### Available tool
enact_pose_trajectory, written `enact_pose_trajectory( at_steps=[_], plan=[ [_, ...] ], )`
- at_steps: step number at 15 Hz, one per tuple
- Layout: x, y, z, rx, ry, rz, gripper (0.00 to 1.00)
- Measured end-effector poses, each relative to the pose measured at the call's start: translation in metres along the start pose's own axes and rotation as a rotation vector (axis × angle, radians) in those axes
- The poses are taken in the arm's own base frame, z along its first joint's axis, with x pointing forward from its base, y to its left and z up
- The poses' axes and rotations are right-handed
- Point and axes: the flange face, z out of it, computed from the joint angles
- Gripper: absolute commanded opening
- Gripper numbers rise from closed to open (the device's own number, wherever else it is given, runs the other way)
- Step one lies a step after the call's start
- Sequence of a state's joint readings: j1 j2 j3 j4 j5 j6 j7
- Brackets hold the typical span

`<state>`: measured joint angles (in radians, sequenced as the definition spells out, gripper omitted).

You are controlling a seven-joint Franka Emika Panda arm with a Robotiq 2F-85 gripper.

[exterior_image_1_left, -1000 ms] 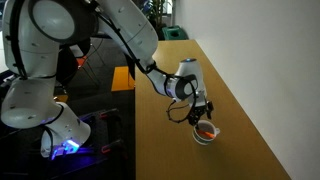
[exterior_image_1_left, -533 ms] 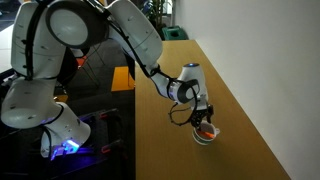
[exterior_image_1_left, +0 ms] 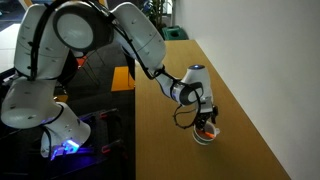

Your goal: Pick up the orange marker from the mug and put it on the table.

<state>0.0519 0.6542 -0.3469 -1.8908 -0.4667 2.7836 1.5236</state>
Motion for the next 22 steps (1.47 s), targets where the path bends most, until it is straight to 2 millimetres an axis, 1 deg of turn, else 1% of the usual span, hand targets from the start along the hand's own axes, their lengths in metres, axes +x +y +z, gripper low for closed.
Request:
enact_pose_trajectory(
  at_steps=[3, 7, 10, 13, 14, 15, 16, 20, 21, 22],
  plan=[
    [0.003, -0.003, 0.008, -0.003, 0.000, -0.002, 0.80],
    [0.000, -0.009, 0.023, -0.012, 0.005, -0.008, 0.80],
    [-0.002, -0.012, 0.031, -0.017, 0.010, -0.007, 0.77],
    [-0.001, -0.012, 0.037, -0.022, 0.014, 0.005, 0.72],
    [0.000, -0.013, 0.040, -0.024, 0.015, 0.008, 0.69],
    [0.000, -0.012, 0.042, -0.026, 0.016, 0.010, 0.68],
    [0.001, -0.012, 0.043, -0.027, 0.017, 0.013, 0.64],
    [0.004, -0.013, 0.045, -0.029, 0.022, 0.022, 0.52],
    [0.004, -0.013, 0.045, -0.029, 0.023, 0.024, 0.55],
    [0.004, -0.013, 0.045, -0.029, 0.024, 0.024, 0.51]
  ],
)
